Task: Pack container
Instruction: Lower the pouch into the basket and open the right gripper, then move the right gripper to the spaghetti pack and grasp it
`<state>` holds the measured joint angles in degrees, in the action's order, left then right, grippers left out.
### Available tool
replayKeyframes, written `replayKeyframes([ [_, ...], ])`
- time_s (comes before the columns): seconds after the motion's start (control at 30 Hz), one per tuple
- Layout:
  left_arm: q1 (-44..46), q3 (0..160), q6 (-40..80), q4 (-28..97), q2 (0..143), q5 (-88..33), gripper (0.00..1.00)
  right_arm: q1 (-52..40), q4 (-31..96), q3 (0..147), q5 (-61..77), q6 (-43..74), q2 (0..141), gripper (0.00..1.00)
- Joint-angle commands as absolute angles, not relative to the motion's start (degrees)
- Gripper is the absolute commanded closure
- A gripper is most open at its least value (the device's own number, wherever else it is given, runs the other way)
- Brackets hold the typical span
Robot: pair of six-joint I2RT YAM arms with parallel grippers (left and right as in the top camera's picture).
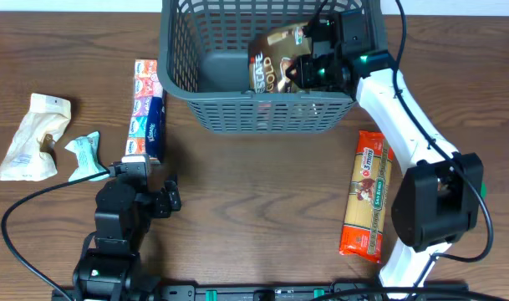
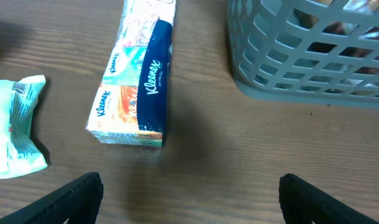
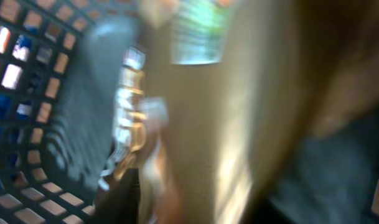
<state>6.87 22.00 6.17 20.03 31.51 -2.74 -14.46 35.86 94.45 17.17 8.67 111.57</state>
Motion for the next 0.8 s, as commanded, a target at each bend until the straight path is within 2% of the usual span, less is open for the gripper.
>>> replayKeyframes([
  [0.0, 7.05, 23.92, 5.91, 20.18, 31.75, -2.17, 0.1, -14.13, 34.94, 96.77, 23.22, 6.11, 107.66, 0.43],
  [0.17, 7.05, 23.92, 5.89, 20.32, 31.75, -2.17, 0.1, -12.51, 35.7, 102.39, 23.77, 5.93, 104.51, 0.36],
  [0.33, 7.05, 23.92, 5.91, 20.53, 31.75, -2.17, 0.1, -10.74, 47.03, 115.07, 17.76, 5.91, 102.41, 0.01],
  [0.47, 7.05, 23.92, 5.91, 20.53, 31.75, -2.17, 0.1, -8.86, 58.78, 125.6, 5.65, 10.44, 101.12, 0.01],
  [0.6, 7.05, 23.92, 5.91, 20.51, 31.75, -2.17, 0.1, -4.21, 76.18, 132.97, -7.44, 28.91, 99.66, 0.01],
  [0.77, 7.05, 23.92, 5.89, 20.51, 31.75, -2.2, 0.1, 1.89, 91.48, 133.86, -9.02, 38.09, 96.75, 0.01],
])
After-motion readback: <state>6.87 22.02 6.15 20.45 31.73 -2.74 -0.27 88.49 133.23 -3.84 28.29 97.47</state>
